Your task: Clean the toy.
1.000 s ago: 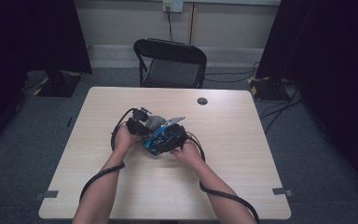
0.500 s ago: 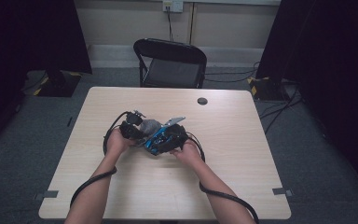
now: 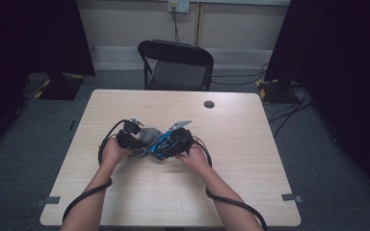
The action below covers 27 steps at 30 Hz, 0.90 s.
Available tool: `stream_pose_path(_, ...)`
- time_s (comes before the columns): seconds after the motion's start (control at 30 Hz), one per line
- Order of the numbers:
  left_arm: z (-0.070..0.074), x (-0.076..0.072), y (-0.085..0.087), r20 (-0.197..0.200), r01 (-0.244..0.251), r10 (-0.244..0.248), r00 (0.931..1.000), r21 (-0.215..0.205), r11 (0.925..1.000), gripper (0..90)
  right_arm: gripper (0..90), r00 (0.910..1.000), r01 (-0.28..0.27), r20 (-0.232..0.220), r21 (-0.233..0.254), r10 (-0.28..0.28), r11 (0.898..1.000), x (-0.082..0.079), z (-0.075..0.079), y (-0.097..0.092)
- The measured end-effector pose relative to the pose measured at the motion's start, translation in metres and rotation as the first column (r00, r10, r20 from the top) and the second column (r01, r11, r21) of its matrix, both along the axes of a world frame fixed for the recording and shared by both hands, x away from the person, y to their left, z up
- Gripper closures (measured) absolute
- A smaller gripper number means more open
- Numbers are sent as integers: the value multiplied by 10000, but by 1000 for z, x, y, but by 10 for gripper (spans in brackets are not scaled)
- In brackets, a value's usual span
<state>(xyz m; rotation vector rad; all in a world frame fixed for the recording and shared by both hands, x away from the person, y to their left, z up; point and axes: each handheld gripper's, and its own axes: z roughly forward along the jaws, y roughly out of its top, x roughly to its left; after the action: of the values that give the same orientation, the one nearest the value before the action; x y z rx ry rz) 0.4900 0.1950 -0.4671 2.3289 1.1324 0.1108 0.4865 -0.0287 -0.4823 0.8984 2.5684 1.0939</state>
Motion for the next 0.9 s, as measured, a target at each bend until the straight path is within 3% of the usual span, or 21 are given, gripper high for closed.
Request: stream_pose_path(0.9, 2, -48, 26, 12, 164, -164, 9999, -582, 9982, 771, 100, 10000, 25, -5, -6, -25, 10000, 0, 0, 1)
